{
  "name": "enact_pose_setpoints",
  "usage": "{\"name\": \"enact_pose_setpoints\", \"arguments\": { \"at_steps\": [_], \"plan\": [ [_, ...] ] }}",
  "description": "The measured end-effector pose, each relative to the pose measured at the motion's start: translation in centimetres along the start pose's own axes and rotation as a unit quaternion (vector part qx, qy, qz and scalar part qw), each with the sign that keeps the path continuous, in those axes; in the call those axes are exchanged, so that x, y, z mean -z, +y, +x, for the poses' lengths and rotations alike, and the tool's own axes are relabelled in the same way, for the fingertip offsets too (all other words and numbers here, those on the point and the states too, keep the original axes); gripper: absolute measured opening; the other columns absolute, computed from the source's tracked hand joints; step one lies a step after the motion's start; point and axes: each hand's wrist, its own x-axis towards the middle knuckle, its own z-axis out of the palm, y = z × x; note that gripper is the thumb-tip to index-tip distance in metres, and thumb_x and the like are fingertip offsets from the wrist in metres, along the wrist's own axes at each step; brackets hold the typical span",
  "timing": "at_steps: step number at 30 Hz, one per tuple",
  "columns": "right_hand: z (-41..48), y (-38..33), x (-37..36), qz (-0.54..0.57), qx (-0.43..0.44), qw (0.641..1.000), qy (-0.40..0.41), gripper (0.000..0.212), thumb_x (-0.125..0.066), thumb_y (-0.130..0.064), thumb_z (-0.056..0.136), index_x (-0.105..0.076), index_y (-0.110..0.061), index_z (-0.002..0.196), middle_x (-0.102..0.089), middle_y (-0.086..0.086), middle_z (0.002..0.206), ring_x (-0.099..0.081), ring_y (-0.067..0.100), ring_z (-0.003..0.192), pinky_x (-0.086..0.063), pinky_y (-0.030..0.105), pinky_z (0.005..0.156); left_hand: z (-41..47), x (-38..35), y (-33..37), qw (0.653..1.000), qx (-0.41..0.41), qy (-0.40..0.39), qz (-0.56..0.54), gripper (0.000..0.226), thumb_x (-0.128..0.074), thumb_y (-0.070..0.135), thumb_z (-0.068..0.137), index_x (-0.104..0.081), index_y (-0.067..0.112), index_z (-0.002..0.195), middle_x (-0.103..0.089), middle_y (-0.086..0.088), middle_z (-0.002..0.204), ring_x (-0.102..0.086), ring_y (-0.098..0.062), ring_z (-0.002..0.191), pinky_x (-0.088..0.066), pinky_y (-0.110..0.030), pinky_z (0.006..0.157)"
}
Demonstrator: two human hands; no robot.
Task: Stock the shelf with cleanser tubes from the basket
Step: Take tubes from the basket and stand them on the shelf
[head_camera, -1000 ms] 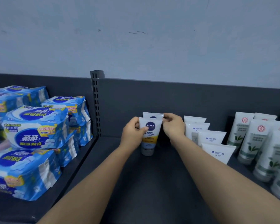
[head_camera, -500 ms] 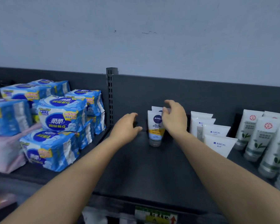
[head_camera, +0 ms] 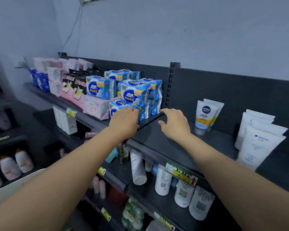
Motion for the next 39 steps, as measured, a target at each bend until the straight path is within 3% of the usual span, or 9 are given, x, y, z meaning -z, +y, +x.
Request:
{"name": "enact_pose_setpoints", "arguments": {
  "at_steps": [4,21,27,33,39],
  "plan": [
    [-2.5,-4.1,-1.8,0.018,0.059,0.997,-0.049,0.042,-0.056,-0.03,0.094,-0.05,-0.018,0.134,-0.053,0.007,0.133,-0.042,0.029,0.127,-0.037,0.041,0.1,-5.7,1.0,-3.0,0.996,0.052,-0.022,0.063,0.042,-0.059,0.029,0.089,-0.048,0.008,0.123,-0.053,-0.011,0.123,-0.05,-0.032,0.117,-0.044,-0.041,0.088],
    [-9.0,-18.9,-11.3,0.033,0.238,0.946,-0.216,0.041,-0.054,-0.033,0.092,-0.053,-0.017,0.129,-0.052,0.01,0.132,-0.044,0.032,0.126,-0.041,0.04,0.099,-22.7,0.4,-16.5,0.943,0.278,-0.137,0.123,0.029,-0.056,0.028,0.091,-0.053,0.013,0.116,-0.056,-0.008,0.118,-0.051,-0.028,0.112,-0.041,-0.035,0.08],
    [-9.1,-24.5,-15.7,0.021,0.272,0.926,-0.259,0.045,-0.054,-0.033,0.091,-0.049,-0.019,0.134,-0.054,0.009,0.129,-0.045,0.031,0.124,-0.04,0.04,0.098,-25.9,-1.3,-21.9,0.92,0.336,-0.176,0.102,0.034,-0.058,0.029,0.091,-0.052,0.013,0.12,-0.055,-0.007,0.121,-0.054,-0.03,0.111,-0.043,-0.037,0.074],
    [-9.4,-30.1,-20.9,0.017,0.28,0.909,-0.307,0.037,-0.06,-0.035,0.088,-0.057,-0.021,0.122,-0.053,0.01,0.133,-0.044,0.034,0.126,-0.041,0.042,0.098,-28.4,-4.7,-28.3,0.902,0.362,-0.217,0.085,0.034,-0.056,0.032,0.091,-0.052,0.012,0.118,-0.055,-0.009,0.122,-0.052,-0.029,0.114,-0.044,-0.039,0.084],
    [-9.2,-34.9,-25.9,-0.001,0.28,0.894,-0.35,0.043,-0.056,-0.033,0.093,-0.052,-0.02,0.134,-0.05,0.012,0.133,-0.046,0.031,0.124,-0.04,0.038,0.1,-30.9,-8.7,-34.0,0.89,0.373,-0.259,0.051,0.033,-0.055,0.032,0.091,-0.053,0.012,0.118,-0.056,-0.01,0.12,-0.053,-0.029,0.114,-0.046,-0.04,0.089]
  ]
}}
